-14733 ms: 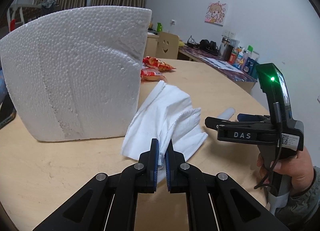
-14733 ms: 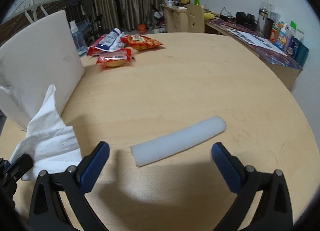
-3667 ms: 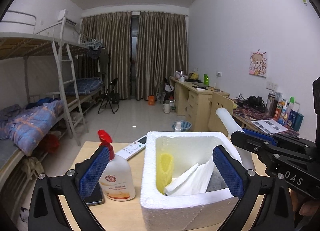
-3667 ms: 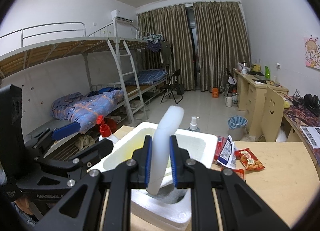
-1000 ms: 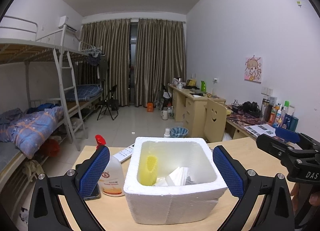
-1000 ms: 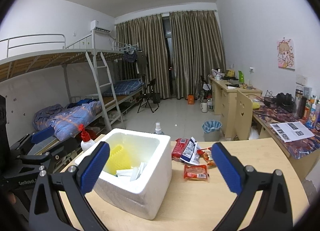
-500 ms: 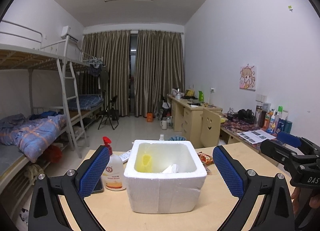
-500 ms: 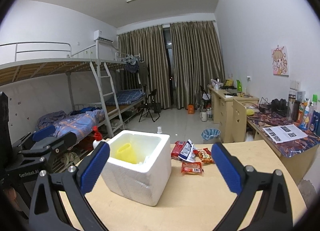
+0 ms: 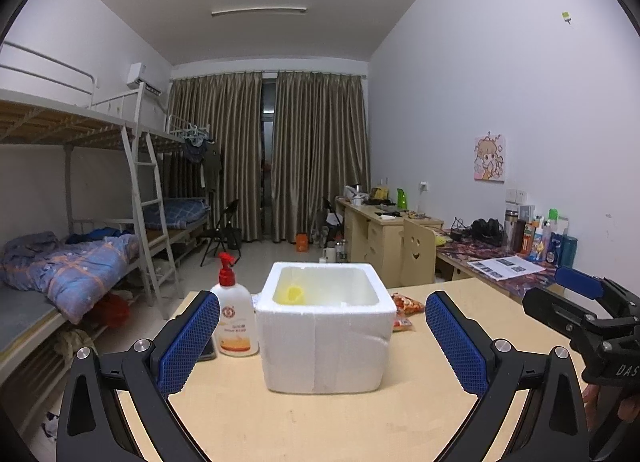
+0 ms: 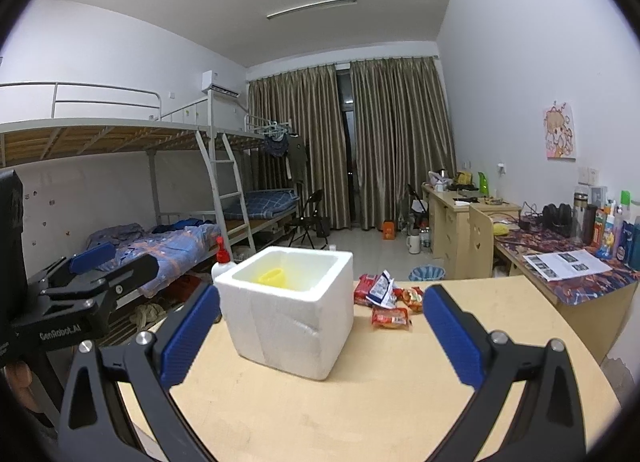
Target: Organize soft objects
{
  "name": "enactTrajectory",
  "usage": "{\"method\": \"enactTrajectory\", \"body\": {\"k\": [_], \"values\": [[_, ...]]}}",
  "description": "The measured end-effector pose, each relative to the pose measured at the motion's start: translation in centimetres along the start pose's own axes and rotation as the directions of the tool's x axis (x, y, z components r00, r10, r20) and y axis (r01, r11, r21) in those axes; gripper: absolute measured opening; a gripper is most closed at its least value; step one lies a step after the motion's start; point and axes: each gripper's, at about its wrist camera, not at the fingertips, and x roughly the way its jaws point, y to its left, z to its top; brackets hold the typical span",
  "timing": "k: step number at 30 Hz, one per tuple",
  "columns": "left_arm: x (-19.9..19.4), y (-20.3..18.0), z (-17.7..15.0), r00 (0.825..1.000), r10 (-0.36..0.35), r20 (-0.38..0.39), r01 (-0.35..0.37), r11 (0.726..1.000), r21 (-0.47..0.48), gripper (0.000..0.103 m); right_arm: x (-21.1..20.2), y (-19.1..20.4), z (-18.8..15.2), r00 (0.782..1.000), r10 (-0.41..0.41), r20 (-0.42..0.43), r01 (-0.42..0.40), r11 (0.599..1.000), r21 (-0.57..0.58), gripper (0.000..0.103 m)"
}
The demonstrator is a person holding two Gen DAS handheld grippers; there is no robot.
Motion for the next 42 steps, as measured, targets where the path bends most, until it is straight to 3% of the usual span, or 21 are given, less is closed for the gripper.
{"method": "enactTrajectory", "body": {"k": [7,24,42], "values": [[-1.6,-0.2,-3.3,1.0,-0.006,0.015,0.006,1.0,-0.001,0.103,-1.9,0.4,-2.7,0.998,0.058,0.027,-0.058,0.998,0.017,0.103],[-2.4,0.2,-8.4,1.0,-0.004,0.01,0.004,1.0,-0.025,0.103,-3.6,0.6,-7.5,1.0,0.017,0.023,-0.017,1.0,0.022,0.103],[-3.1,0.1,-8.7,1.0,0.005,-0.009,-0.005,1.0,-0.028,0.103,-3.8,1.9,-7.9,1.0,0.023,0.004,-0.023,1.0,0.005,0.103]]}}
